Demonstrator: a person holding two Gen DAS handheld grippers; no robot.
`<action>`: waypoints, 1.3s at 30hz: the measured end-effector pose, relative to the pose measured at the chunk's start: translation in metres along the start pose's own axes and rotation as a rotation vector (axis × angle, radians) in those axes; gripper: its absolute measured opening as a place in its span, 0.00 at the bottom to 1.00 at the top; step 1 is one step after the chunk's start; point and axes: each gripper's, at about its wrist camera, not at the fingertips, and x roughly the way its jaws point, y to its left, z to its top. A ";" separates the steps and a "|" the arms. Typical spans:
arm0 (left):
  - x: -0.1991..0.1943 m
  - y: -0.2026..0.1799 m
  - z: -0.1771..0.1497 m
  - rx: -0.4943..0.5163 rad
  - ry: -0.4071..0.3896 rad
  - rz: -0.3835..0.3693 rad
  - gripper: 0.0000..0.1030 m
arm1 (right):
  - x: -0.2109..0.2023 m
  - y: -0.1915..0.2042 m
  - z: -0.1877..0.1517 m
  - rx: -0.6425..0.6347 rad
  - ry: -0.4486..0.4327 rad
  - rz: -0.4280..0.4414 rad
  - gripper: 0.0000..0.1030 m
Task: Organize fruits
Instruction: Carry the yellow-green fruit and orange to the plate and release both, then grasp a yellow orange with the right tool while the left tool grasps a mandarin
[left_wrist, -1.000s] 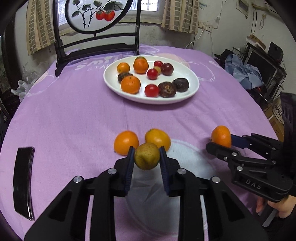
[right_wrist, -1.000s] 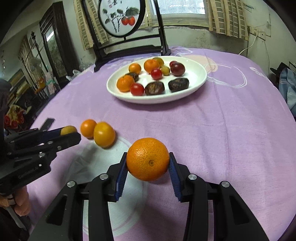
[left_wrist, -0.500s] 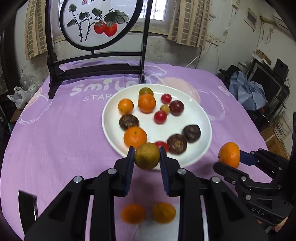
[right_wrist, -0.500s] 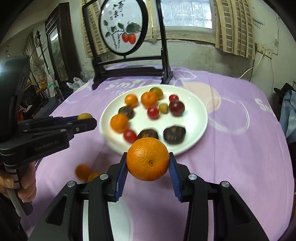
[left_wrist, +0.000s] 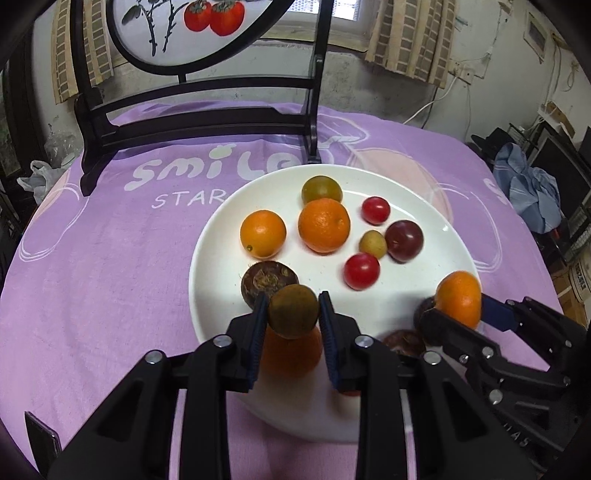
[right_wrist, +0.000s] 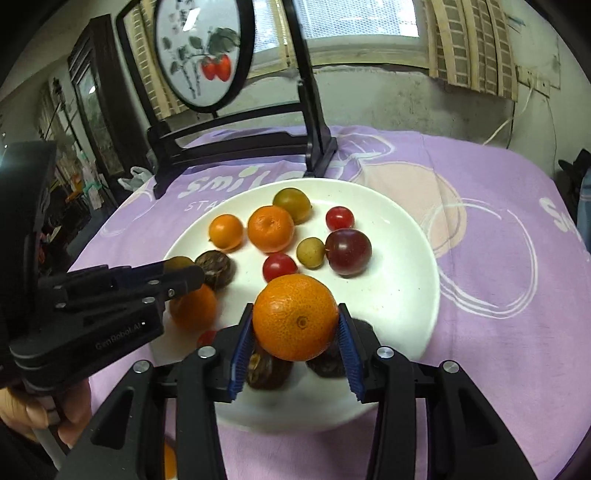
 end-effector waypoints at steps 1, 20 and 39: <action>0.001 -0.001 0.002 0.000 -0.003 0.010 0.51 | 0.001 0.000 0.000 0.004 -0.006 -0.006 0.52; -0.069 0.030 -0.075 -0.068 -0.017 0.028 0.73 | -0.073 0.018 -0.082 -0.029 0.009 -0.010 0.60; -0.084 0.083 -0.123 -0.126 -0.051 0.050 0.80 | -0.059 0.100 -0.154 -0.150 0.164 0.030 0.62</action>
